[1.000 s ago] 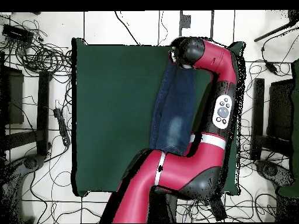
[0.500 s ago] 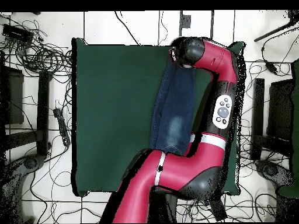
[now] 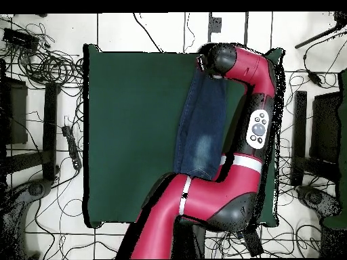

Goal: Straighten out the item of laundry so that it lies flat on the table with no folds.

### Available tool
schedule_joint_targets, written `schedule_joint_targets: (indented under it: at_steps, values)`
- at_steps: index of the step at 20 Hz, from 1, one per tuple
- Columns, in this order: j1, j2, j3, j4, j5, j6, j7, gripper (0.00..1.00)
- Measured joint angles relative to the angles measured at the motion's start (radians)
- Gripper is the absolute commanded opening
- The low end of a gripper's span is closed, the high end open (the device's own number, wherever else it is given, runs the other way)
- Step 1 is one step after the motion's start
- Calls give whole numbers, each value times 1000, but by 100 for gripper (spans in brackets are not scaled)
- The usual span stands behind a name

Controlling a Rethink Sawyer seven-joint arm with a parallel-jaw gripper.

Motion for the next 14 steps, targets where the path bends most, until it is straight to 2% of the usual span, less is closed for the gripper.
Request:
schedule_joint_targets:
  at_steps: [11,12,14]
  values:
    - [-2,12,-49,0,58,-33,0,0]
    - [-2,19,-56,0,75,-49,0,100]
    - [-2,22,-56,0,80,-57,0,100]
